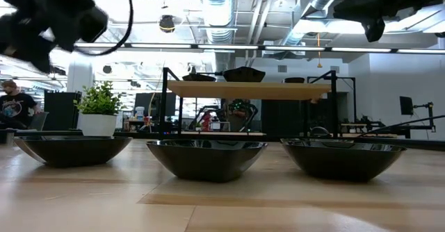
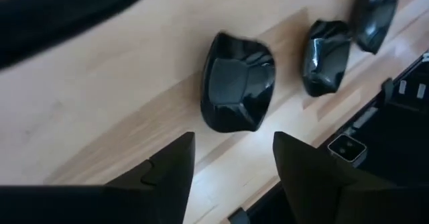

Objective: Pick & Place Mini shaped plates
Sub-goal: Stack the leaf shaped plate on top of the other leaf shaped plate on the shelf

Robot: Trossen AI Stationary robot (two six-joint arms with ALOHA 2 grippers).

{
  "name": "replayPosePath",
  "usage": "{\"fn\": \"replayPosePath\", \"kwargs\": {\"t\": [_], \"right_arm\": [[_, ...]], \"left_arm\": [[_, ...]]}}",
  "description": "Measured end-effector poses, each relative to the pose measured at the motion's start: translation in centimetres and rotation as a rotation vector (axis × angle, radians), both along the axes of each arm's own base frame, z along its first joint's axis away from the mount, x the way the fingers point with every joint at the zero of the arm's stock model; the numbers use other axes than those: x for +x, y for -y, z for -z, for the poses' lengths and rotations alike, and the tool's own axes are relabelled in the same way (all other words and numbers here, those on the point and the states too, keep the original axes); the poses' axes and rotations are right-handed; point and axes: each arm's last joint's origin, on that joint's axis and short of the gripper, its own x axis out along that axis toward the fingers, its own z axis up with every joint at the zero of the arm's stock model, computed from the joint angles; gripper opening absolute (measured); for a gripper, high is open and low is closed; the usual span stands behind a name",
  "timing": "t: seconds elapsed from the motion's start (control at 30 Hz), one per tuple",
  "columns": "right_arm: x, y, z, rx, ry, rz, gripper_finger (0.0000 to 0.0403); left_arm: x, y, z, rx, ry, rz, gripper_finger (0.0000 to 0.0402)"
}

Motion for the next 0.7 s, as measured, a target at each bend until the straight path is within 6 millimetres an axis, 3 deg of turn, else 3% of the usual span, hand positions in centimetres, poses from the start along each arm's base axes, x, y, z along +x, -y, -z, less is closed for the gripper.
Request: {"fn": "replayPosePath", "kwargs": {"t": [0.27,0.7], "right_arm": [[0.0,0.0,0.0,0.0,0.0,0.0,0.0063],[0.0,0.0,0.0,0.008,0.002,0.001,0.0063]], "left_arm": [[-0.4,0.8,4.3,-0.057,0.03,-0.058,0.0203],[2.3,2.1,8.6,-0.041,0.008,-0.061,0.0199]]}}
